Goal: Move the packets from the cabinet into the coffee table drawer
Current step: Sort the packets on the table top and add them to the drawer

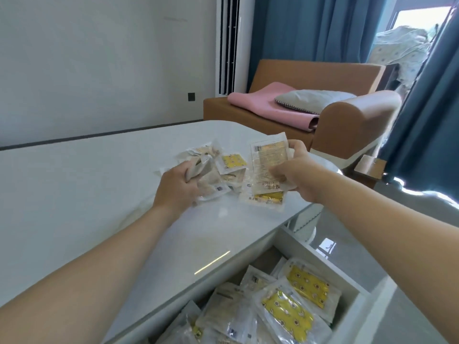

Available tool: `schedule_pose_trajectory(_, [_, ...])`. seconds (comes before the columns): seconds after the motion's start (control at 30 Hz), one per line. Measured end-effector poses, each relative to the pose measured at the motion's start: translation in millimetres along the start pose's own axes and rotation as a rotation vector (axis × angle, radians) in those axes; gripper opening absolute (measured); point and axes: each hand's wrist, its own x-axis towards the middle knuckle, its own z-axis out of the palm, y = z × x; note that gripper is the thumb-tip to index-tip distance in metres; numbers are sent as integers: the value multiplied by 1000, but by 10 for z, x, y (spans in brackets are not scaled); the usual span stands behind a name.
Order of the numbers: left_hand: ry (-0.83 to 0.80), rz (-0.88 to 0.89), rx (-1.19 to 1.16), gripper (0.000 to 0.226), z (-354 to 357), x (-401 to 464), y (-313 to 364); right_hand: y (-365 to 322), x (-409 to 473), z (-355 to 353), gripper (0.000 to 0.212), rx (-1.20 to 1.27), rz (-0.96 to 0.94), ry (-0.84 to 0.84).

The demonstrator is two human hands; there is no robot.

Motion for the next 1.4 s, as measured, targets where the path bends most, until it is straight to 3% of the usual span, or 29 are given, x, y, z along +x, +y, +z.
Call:
schedule_pose_trajectory(0.1, [-51, 33, -121, 10, -123, -359, 295, 135, -290, -160, 65, 31, 53, -29])
schedule_pose_trajectory(0.33, [-363, -101, -436, 45, -369, -1137, 855, 438, -859, -298, 47, 130, 113, -66])
schedule_pose_trajectory(0.63, [-450, -76, -201, 24, -274, -1639, 989, 573, -979, -372, 61, 8, 141, -39])
schedule_pose_trajectory(0.83, [-476, 79, 106, 27, -68, -1765, 922, 770, -897, -369, 67, -414, 158, -102])
schedule_pose_trajectory(0.97, [-560, 183, 305, 43, 241, -2067, 710, 970, -826, -329, 71, -660, 116, -231])
schedule_pose_trajectory(1.17, [-494, 267, 418, 52, 732, -2130, 305, 1225, -599, -185, 62, -1019, 7, -446])
schedule_pose_trajectory(1.27, [-470, 259, 452, 66, 857, -2153, 155, 1312, -517, -174, 70, -1226, -6, -523])
schedule_pose_trajectory(1.4, [-681, 291, 512, 71, 993, -2341, 56, 1455, -467, -205, 66, -1494, -47, -556])
